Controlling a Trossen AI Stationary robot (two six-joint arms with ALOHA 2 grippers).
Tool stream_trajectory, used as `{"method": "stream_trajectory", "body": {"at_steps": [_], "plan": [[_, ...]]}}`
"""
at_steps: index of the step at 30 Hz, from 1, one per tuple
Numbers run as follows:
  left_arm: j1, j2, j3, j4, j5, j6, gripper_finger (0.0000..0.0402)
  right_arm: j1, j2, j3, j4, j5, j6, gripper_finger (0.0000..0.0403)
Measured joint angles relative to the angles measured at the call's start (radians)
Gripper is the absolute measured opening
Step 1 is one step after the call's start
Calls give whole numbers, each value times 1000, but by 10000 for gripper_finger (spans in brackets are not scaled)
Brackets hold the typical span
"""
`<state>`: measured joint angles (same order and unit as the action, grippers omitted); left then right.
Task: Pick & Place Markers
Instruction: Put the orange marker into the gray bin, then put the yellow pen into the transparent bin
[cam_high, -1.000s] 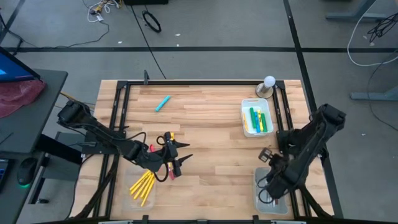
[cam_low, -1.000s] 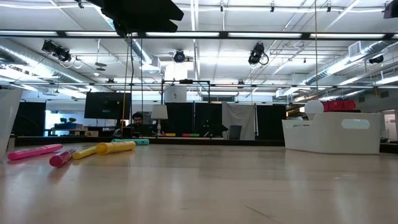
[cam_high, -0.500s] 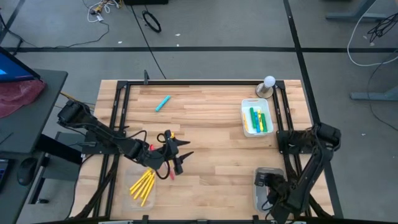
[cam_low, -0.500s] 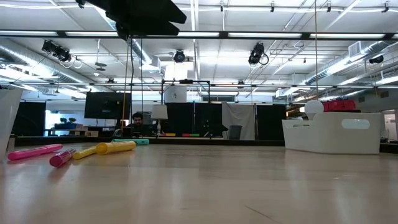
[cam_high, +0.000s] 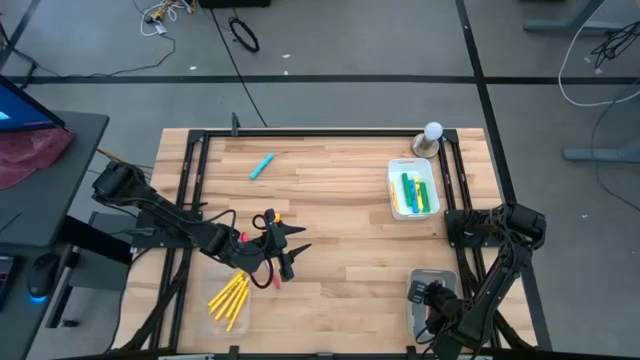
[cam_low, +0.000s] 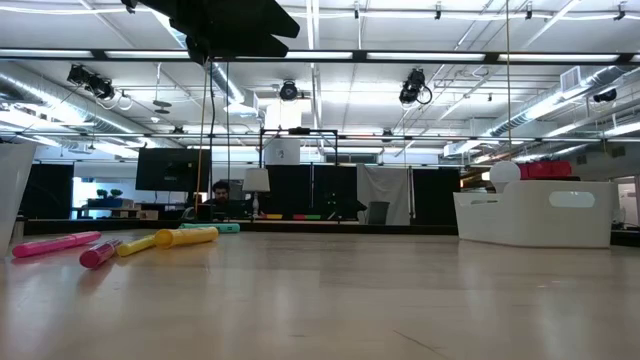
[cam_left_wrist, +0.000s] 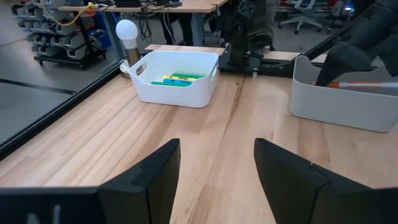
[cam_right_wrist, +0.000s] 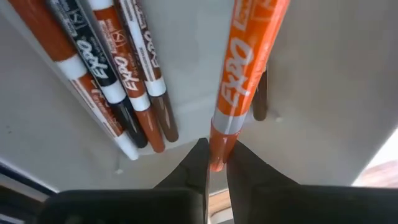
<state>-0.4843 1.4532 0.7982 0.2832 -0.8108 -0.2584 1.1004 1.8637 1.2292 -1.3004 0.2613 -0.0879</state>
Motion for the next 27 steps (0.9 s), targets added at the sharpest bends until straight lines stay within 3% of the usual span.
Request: {"method": "stream_trajectory", "body": {"at_steps": [8, 18, 23, 27], "plan": [[0, 0, 0, -1, 1, 0, 211, 0, 0, -33, -57, -1, 109, 69], [0, 0, 0, -1, 3, -1, 211, 0, 0, -25, -133, 20, 110, 120], [0, 0, 0, 0, 3, -1, 211, -6, 0, 101, -279, 78, 74, 115], [0, 0, 0, 0, 3, -1, 211, -22, -21, 248, -269, 158, 137, 109]]}}
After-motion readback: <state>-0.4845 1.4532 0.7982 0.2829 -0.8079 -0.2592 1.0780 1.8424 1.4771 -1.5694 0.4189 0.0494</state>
